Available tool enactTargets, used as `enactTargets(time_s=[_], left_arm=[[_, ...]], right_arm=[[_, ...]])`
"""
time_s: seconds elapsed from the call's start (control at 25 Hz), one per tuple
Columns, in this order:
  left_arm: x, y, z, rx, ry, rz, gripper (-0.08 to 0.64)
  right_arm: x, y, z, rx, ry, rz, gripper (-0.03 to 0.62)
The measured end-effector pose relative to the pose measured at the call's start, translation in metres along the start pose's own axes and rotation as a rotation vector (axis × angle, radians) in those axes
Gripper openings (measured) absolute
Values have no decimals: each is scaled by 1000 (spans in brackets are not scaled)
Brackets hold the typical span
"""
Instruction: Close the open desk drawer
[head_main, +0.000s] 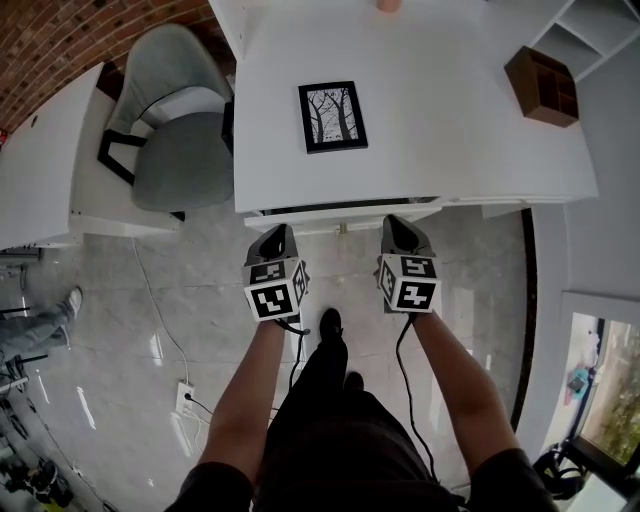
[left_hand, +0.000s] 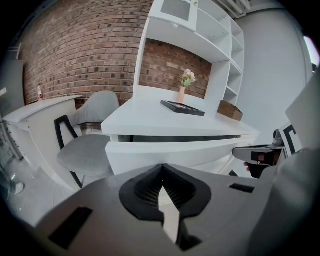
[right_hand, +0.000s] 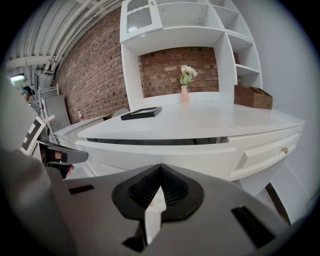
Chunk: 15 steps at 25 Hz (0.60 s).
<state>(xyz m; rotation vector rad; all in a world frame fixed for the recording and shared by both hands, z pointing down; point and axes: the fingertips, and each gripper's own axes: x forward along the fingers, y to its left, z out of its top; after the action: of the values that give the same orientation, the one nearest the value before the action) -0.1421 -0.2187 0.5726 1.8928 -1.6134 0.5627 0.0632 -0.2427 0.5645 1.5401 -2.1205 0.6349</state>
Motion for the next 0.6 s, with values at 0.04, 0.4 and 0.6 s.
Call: enactTargets(time_s=[0.04,0.4,0.6], left_arm=[[1,0,1,1,-1,4,9],[12,4,12,27,-9,15,9],[17,6,16,36,-7,15,9]], right_arm=[[1,0,1,-1,-3,-2,5],[13,-2,11,20,-15,6,5],[19,-3,15,43,-9,5,5]])
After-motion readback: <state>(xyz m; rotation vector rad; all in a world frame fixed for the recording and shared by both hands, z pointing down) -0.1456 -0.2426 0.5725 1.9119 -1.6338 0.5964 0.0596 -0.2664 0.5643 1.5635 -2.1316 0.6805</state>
